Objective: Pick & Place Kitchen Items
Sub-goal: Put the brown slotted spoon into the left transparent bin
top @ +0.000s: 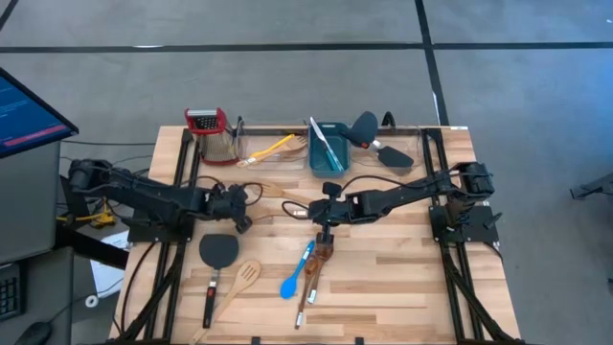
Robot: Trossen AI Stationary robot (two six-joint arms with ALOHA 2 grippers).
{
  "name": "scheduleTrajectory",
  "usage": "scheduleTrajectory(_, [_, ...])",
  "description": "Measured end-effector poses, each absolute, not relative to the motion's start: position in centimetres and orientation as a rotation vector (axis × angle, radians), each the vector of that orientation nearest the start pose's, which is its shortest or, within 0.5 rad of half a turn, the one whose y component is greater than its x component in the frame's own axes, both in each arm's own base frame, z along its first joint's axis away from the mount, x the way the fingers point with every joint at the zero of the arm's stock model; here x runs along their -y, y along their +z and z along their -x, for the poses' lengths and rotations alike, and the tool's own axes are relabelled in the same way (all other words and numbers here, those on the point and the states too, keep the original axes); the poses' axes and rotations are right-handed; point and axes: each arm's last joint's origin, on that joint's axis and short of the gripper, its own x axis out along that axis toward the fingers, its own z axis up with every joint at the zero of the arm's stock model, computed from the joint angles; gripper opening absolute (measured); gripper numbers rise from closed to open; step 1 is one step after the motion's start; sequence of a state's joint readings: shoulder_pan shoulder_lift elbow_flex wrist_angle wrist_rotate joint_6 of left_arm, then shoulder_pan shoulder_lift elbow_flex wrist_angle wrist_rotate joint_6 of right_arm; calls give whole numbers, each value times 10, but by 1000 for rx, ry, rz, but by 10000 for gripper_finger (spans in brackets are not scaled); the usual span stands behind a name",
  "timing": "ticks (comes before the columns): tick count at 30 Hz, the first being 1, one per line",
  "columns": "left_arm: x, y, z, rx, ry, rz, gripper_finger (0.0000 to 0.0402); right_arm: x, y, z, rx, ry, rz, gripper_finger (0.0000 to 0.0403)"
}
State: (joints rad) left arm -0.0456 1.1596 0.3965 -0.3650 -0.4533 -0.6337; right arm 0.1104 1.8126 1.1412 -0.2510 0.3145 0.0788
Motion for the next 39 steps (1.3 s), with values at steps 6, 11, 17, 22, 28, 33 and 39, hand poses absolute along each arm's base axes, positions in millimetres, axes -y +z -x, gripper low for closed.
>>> scheduleTrajectory(6, [-8, 132, -168, -1021, 655, 338, 2, -32, 178, -368, -897, -224, 123, 0])
scheduleTrajectory(11, [-8, 132, -167, -1033, 654, 339, 2, -32, 178, -368, -897, -225, 122, 0])
scheduleTrajectory(17, [-8, 131, -166, -1046, 660, 338, 2, -32, 178, -368, -897, -225, 122, 0])
scheduleTrajectory(22, [-8, 130, -162, -1082, 682, 349, 2, -32, 178, -368, -897, -225, 122, 0])
scheduleTrajectory(28, [-8, 129, -159, -1100, 700, 366, 2, -32, 178, -368, -897, -225, 122, 0])
scheduleTrajectory(33, [-8, 129, -160, -1097, 700, 367, 2, -32, 178, -368, -896, -224, 122, 0])
scheduleTrajectory(39, [-8, 129, -160, -1093, 706, 362, 2, -32, 180, -370, -875, -224, 117, 0])
